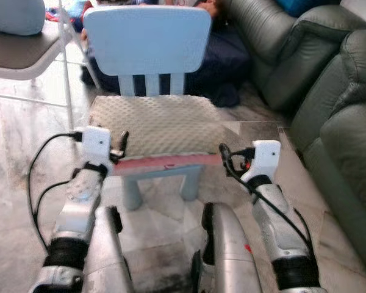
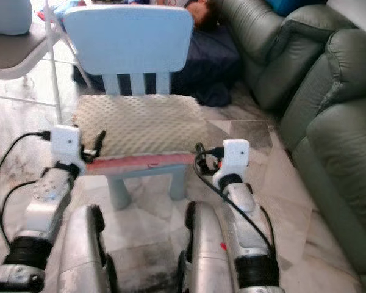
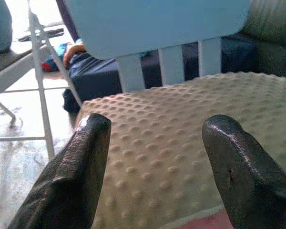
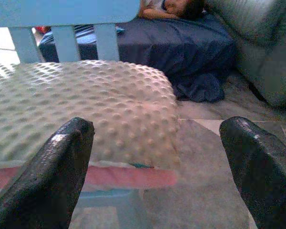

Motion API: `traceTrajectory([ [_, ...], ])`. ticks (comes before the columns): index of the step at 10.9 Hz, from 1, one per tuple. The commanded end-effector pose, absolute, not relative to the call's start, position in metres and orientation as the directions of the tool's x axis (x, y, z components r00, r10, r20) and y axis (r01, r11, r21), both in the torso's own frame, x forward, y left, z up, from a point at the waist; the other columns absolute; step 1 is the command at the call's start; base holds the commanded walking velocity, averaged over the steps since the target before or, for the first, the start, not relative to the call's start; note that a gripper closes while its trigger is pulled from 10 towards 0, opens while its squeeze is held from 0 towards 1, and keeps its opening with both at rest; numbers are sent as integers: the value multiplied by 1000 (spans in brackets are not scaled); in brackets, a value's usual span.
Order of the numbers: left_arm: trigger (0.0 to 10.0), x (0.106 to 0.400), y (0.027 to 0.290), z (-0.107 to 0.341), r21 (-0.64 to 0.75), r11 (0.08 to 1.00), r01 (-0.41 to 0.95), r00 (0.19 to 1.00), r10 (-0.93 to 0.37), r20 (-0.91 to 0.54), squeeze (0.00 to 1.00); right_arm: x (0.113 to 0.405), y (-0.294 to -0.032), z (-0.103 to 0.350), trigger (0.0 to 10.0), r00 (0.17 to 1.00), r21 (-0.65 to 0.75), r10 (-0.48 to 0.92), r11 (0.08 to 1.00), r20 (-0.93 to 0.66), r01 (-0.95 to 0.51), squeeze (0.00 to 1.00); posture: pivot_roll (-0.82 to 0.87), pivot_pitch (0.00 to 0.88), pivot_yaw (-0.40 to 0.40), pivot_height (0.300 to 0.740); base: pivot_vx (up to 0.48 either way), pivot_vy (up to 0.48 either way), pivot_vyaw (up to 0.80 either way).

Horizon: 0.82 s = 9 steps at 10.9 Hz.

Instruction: Move the pillow to the sofa

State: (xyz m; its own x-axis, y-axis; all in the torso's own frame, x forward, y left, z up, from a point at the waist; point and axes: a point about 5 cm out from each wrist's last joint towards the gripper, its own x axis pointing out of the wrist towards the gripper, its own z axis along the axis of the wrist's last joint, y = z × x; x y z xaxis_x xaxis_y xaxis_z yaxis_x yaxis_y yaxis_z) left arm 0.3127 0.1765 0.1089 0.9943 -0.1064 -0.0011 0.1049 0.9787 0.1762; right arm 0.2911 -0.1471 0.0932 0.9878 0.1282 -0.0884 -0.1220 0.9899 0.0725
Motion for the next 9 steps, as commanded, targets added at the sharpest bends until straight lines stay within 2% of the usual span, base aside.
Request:
traceTrajectory([
  [1,10000,314,180,109,191,977,96,995,-98,-2,0,292,-146,96,10000,987,75,141,988,-81,-135,0,-16,151,-97,510,247,0,538],
  [4,10000,314,180,109,187,978,93,996,-94,-4,0,292,-146,94,10000,986,77,143,988,-90,-137,0,-15,151,-100,510,260,0,502],
  [5,10000,314,180,109,185,978,92,996,-93,-4,0,293,-147,94,10000,986,80,138,988,-93,-131,0,-16,152,-100,510,255,0,0],
  [9,10000,313,178,106,166,981,97,995,-96,-17,0,293,-151,94,10000,989,77,105,992,-101,-98,0,-23,170,-101,510,0,0,0],
])
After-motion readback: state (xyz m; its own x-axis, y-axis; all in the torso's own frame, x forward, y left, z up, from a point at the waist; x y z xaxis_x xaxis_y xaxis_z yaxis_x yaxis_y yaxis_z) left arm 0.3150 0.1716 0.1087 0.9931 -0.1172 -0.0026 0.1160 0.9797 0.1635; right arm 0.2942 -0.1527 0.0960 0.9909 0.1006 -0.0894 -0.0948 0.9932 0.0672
